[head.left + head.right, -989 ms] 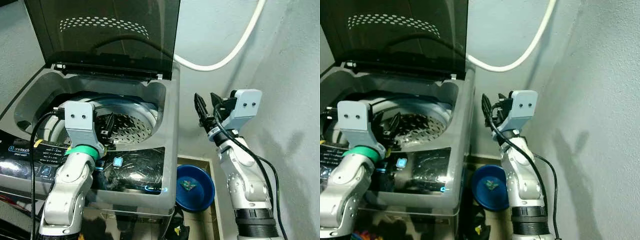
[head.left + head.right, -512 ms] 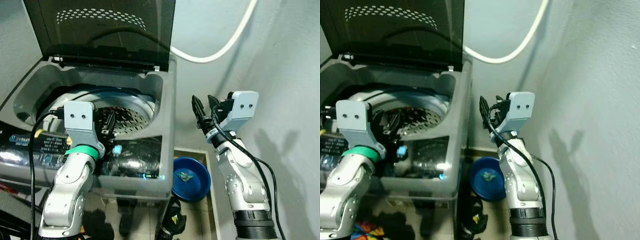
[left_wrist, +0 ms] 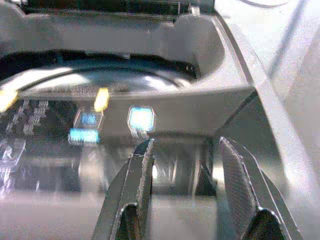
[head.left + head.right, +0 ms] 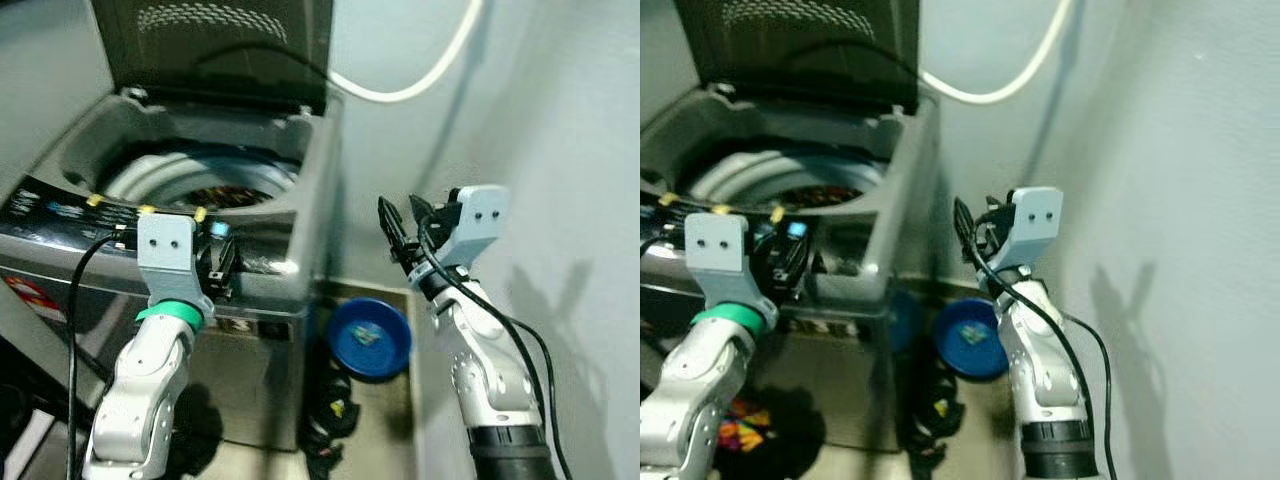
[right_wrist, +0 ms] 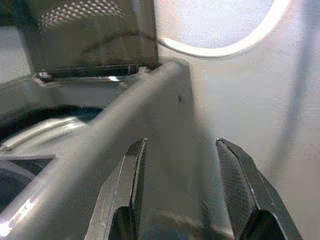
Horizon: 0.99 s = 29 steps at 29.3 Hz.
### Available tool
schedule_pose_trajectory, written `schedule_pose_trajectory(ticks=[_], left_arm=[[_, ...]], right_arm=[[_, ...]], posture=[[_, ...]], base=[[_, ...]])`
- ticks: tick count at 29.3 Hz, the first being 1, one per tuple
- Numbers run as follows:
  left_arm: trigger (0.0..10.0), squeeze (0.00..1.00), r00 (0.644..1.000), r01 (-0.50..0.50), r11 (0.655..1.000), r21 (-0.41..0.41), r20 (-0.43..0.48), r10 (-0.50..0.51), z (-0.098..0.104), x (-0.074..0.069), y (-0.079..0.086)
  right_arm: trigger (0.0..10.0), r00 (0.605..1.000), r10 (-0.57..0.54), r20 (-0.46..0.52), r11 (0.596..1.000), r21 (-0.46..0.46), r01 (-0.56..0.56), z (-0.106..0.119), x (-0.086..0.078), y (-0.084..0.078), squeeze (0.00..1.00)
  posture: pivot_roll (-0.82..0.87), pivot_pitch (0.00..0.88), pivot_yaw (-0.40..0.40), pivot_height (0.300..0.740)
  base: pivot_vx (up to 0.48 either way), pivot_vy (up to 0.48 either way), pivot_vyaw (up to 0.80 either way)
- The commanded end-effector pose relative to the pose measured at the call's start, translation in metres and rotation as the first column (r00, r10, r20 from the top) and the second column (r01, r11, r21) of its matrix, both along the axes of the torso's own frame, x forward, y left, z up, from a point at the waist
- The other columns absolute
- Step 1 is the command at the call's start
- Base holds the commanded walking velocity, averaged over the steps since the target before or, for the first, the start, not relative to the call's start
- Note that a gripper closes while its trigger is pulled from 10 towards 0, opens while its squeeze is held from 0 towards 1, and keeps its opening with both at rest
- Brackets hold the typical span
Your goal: Clothes washing
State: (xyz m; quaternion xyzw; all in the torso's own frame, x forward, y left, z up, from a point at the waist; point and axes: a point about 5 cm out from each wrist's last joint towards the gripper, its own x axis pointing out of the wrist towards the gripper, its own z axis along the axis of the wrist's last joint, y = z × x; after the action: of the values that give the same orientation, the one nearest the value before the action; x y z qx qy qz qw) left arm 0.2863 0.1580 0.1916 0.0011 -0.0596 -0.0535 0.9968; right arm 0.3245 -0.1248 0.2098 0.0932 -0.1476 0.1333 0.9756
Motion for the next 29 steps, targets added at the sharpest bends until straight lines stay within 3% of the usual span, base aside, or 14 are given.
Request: schedule_pose_trajectory(ticks=[1,29], left_arm=[[10.0,0.0,1.0,-0.01,1.0,0.003,-0.013,0.01,-0.0024,-0.0011,0.0025],[10.0,0.0,1.0,-0.022,1.0,-0.006,-0.008,0.022,-0.0009,-0.0025,0.0059]], right_arm=[[10.0,1.0,0.018,-0.003,1.0,0.01,-0.018,-0.0003,-0.0011,0.0039,0.0],[10.0,0.999,0.039,-0.011,0.999,0.012,-0.039,-0.0002,-0.0015,0.0097,0.0]], posture=[[0.08,0.031,0.015,0.74],[0.08,0.041,0.008,0.74]], base=[[0.0,0.0,0.0],[0.0,0.0,0.0]])
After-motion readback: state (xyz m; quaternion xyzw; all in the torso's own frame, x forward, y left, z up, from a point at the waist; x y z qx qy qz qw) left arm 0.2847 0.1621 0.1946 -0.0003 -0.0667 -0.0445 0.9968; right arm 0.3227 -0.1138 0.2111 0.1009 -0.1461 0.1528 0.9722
